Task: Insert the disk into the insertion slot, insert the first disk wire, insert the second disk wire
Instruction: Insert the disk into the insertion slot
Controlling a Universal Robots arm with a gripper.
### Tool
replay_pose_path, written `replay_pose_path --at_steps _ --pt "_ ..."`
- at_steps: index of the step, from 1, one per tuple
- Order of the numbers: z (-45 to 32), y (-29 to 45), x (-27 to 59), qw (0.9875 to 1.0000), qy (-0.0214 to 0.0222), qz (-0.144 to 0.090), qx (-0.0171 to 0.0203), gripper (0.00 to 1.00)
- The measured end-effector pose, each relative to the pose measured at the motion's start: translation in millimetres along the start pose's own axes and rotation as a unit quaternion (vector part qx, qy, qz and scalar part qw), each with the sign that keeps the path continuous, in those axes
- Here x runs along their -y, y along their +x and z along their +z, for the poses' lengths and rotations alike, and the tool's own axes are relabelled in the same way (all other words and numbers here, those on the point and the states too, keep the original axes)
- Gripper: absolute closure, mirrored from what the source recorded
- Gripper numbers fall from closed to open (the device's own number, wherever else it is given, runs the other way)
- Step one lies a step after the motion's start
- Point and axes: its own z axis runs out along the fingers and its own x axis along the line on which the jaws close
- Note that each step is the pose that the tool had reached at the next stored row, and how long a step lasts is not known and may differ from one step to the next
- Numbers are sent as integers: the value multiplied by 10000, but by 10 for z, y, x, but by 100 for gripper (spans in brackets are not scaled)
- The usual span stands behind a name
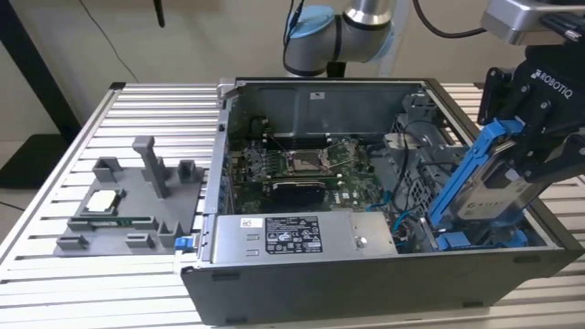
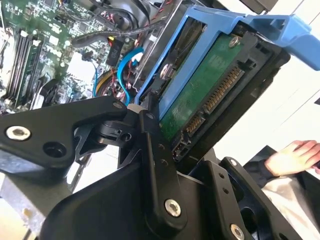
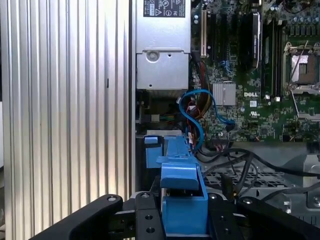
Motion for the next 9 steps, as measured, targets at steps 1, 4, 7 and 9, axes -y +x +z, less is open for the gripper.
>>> replay_pose_path --at_steps 1,4,7,9 --pt "13 0 2 10000 0 0 0 67" --pt "44 1 10 10000 0 -1 0 67" --pt "69 1 23 10000 0 -1 1 67" --pt "87 1 27 10000 0 0 0 67"
